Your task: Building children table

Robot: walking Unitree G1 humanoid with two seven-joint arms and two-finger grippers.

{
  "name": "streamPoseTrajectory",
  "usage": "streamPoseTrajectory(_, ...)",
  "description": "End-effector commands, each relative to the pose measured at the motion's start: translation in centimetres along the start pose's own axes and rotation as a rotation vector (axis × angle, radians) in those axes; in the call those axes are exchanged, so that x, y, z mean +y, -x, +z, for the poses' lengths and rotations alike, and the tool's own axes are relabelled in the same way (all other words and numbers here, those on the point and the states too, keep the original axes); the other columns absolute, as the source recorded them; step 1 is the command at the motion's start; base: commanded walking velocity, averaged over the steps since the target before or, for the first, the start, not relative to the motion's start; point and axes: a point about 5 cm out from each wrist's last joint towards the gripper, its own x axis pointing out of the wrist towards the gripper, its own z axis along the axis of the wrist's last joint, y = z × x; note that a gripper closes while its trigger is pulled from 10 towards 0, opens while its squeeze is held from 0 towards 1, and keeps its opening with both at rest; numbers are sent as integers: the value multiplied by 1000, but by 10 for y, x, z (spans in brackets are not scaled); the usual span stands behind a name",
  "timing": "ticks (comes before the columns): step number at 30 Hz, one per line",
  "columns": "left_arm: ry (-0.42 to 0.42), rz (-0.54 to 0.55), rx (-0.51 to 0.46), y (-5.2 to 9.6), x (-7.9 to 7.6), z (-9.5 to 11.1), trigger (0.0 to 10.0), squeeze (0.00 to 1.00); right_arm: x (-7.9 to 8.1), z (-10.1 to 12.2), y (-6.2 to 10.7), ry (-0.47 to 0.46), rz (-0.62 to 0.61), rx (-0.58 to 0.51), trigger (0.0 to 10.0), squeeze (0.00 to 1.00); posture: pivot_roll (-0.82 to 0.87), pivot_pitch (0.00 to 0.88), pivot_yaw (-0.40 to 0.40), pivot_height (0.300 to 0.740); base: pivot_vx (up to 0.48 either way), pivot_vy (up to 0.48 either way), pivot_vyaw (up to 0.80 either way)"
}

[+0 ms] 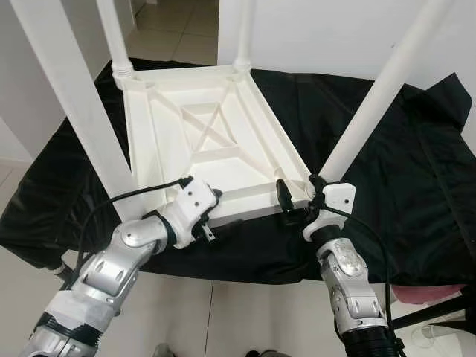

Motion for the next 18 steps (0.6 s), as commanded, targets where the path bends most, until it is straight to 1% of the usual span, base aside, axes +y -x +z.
streamPoseTrajectory(1, -12, 49, 27, 9, 13, -3, 10000, 0, -32, -2, 10, 13, -175, 10, 10000, 0, -25, 114, -36, 740, 0, 0, 0)
streamPoseTrajectory(4, -10, 49, 22, 8, 14, -2, 10000, 0, -32, -4, 12, 7, -183, 15, 10000, 0, -28, 114, -31, 740, 0, 0, 0)
streamPoseTrajectory(6, -9, 29, 9, 6, 11, -1, 10000, 0, -27, -3, 10, 16, -146, 8, 10000, 0, -30, 114, -27, 740, 0, 0, 0)
streamPoseTrajectory(8, -9, 25, 6, 6, 11, -1, 10000, 0, -26, -3, 10, 19, -134, 7, 10000, 0, -30, 114, -27, 740, 0, 0, 0)
streamPoseTrajectory(11, -4, 8, -4, 4, 4, -1, 10000, 0, -20, -4, 7, 19, -84, 11, 10000, 0, -28, 113, -27, 740, 0, 0, 0)
streamPoseTrajectory(13, 10, 3, -16, 4, -2, 0, 10000, 0, -12, -6, 6, 33, -5, 27, 10000, 0, -23, 114, -29, 740, 0, 0, 0)
streamPoseTrajectory(15, 37, -16, -32, 4, -10, 2, 10000, 0, -2, -8, 5, 42, 101, 48, 10000, 0, -18, 115, -33, 740, 0, 0, 0)
streamPoseTrajectory(16, 37, -16, -32, 4, -10, 2, 10000, 0, -2, -8, 5, 42, 101, 48, 10000, 0, -18, 115, -33, 740, 0, 0, 0)
streamPoseTrajectory(17, 65, -56, -37, 5, -23, 1, 10000, 0, 6, -9, 4, 32, 183, 65, 10000, 0, -9, 115, -39, 740, 0, 0, 0)
streamPoseTrajectory(18, 65, -56, -37, 5, -23, 1, 10000, 0, 6, -9, 4, 32, 183, 65, 10000, 0, -9, 115, -39, 740, 0, 0, 0)
